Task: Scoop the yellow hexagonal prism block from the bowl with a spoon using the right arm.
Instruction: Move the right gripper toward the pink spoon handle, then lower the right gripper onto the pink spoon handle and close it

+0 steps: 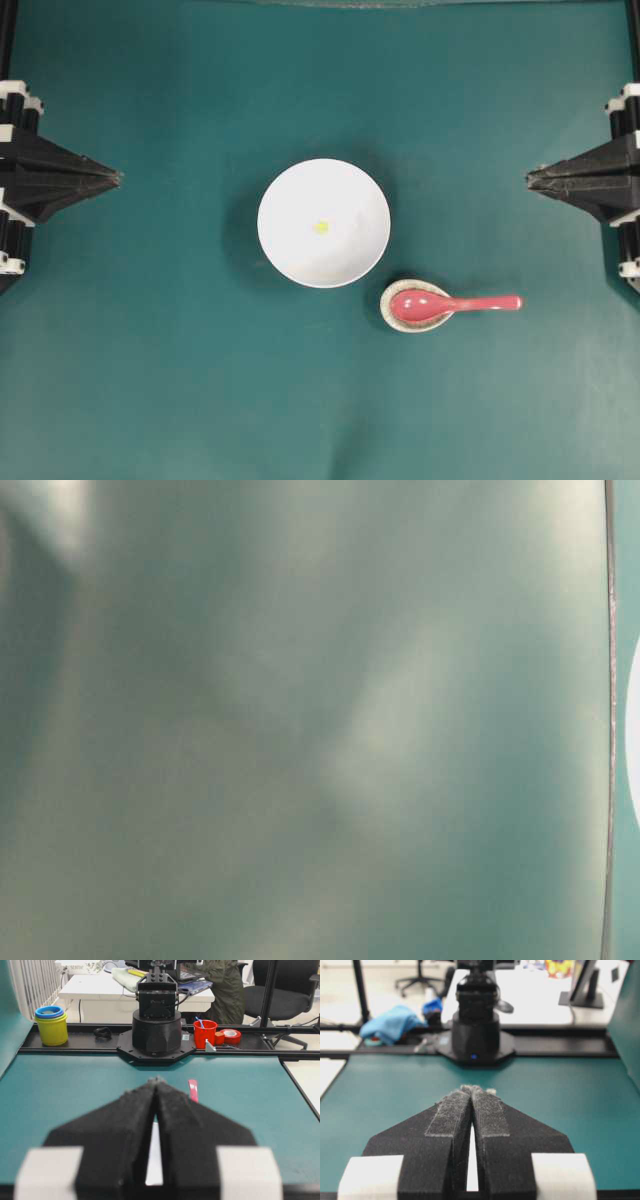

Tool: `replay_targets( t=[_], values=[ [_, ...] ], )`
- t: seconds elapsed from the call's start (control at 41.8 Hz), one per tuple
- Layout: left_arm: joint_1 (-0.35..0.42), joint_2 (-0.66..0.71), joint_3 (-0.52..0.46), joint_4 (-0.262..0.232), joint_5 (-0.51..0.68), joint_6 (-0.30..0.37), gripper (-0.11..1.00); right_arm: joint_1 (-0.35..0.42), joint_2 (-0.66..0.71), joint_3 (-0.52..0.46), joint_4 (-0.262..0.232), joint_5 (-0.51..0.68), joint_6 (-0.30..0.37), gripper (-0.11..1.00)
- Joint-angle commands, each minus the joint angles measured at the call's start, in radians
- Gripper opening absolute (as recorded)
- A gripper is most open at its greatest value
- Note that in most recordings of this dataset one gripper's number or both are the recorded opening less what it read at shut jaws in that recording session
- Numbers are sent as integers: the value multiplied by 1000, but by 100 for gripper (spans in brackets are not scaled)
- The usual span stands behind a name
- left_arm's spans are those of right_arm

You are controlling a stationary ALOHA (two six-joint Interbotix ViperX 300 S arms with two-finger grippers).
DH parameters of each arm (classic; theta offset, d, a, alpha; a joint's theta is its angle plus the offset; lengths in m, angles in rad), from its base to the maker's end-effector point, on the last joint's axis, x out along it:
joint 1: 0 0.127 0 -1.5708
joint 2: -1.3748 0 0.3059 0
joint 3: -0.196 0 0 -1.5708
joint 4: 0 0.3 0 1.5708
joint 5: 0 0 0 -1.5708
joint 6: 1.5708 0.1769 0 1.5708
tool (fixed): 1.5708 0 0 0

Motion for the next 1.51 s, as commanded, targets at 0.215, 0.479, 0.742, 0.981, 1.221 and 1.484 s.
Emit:
replay_targets(
  t=[0.215, 0.479, 0.742, 0.981, 1.221, 1.484],
  values=[
    [2, 5, -17, 6, 55, -12, 0, -3, -9, -38, -2, 61, 5, 0],
    [0, 5, -17, 6, 49, -12, 0, -3, -6, -35, 3, 100, 11, 7],
    [0, 5, -17, 9, 54, -9, 0, 15, 44, -21, 3, 106, 40, 56],
    [0, 5, -17, 11, 54, -2, 0, 83, 155, 3, 15, 54, 51, 53],
    [2, 6, -17, 11, 54, -2, 0, 123, 316, 63, 66, -158, 51, 53],
    [2, 9, -15, 11, 55, -2, 0, 192, 528, 127, 104, -453, 51, 52]
  ],
)
